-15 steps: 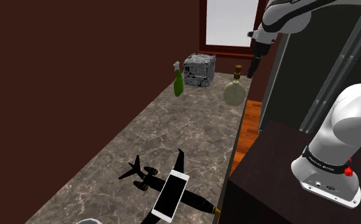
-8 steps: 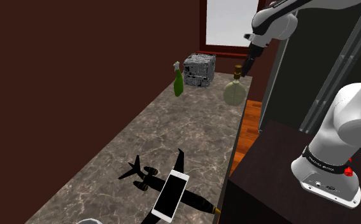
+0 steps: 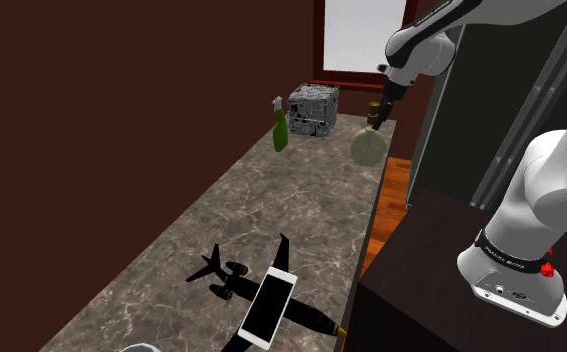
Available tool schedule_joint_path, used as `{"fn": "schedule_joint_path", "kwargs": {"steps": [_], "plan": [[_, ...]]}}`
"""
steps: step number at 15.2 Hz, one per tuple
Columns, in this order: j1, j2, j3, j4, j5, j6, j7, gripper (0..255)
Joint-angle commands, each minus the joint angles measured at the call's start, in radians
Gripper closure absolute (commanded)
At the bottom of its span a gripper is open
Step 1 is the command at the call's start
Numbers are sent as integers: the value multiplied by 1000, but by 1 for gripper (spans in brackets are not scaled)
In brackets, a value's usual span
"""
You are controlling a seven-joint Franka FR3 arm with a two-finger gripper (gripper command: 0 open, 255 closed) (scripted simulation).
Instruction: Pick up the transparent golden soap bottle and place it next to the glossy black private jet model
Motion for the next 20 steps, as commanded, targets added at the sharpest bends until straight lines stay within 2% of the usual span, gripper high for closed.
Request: {"fn": "schedule_joint_path", "kwargs": {"steps": [1, 6, 7, 16, 20], "plan": [[1, 4, -1, 0, 4, 3, -4, 0], [1, 4, -1, 0, 4, 3, -4, 0], [1, 4, -1, 0, 4, 3, -4, 255], [1, 4, -1, 0, 4, 3, -4, 255], [-9, -35, 9, 21, -43, -42, 41, 255]]}}
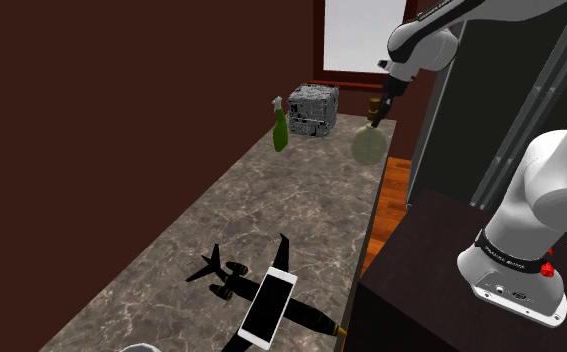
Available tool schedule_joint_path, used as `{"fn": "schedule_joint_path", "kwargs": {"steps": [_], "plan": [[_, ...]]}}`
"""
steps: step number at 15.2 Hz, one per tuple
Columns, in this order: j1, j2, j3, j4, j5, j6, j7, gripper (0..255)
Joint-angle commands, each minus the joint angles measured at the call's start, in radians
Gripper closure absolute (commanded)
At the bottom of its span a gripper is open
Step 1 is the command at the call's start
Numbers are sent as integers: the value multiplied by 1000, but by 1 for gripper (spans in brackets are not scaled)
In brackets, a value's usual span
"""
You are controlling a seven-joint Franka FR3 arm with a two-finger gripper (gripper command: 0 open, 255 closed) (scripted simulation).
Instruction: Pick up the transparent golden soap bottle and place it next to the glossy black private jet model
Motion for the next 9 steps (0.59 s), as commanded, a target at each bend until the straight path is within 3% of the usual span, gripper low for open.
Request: {"fn": "schedule_joint_path", "kwargs": {"steps": [1, 9], "plan": [[-5, -16, 5, 14, -20, -24, 19, 255], [-21, -77, 27, 71, -84, -121, 89, 255]]}}
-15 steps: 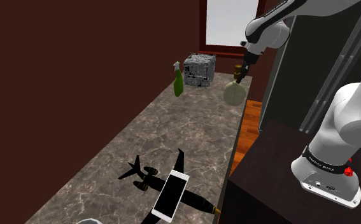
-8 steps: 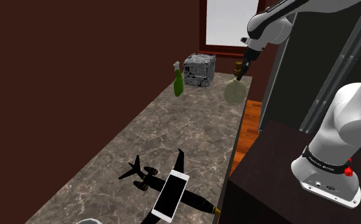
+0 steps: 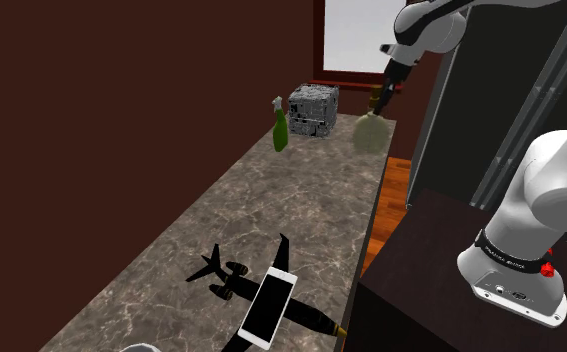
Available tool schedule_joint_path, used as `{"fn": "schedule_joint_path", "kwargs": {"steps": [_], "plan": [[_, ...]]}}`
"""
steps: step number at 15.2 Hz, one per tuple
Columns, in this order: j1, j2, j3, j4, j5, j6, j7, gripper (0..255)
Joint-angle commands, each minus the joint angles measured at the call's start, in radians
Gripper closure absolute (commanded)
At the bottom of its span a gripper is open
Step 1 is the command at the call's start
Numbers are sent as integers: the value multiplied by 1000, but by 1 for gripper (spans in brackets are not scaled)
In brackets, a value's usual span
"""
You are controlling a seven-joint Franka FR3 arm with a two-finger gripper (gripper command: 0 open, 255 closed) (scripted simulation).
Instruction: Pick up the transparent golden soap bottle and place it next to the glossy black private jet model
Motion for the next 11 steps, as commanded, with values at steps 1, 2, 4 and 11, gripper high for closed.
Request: {"fn": "schedule_joint_path", "kwargs": {"steps": [1, 2, 4, 11], "plan": [[-4, -16, 6, 16, -15, -26, 16, 255], [-6, -22, 8, 24, -21, -39, 23, 255], [-9, -33, 14, 41, -31, -64, 36, 255], [-15, -62, 30, 109, -58, -152, 76, 255]]}}
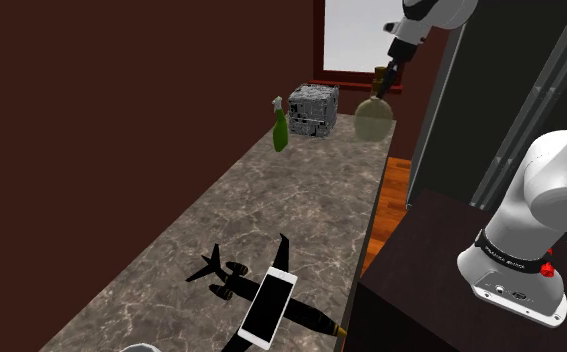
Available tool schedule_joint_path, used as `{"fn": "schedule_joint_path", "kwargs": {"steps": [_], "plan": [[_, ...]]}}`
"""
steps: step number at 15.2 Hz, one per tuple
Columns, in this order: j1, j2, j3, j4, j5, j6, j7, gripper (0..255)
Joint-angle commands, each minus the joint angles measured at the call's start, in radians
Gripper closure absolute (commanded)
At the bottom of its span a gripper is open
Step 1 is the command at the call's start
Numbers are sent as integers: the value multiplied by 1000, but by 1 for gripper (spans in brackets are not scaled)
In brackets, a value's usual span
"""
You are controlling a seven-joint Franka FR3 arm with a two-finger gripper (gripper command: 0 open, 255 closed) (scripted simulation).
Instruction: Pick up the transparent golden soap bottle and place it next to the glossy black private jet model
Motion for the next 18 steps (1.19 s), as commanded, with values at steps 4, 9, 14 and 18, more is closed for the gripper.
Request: {"fn": "schedule_joint_path", "kwargs": {"steps": [4, 9, 14, 18], "plan": [[-2, -14, 10, 54, -13, -63, 25, 255], [-2, -22, 18, 113, -21, -126, 45, 255], [0, -24, 23, 177, -25, -190, 63, 255], [2, -21, 26, 233, -26, -242, 75, 255]]}}
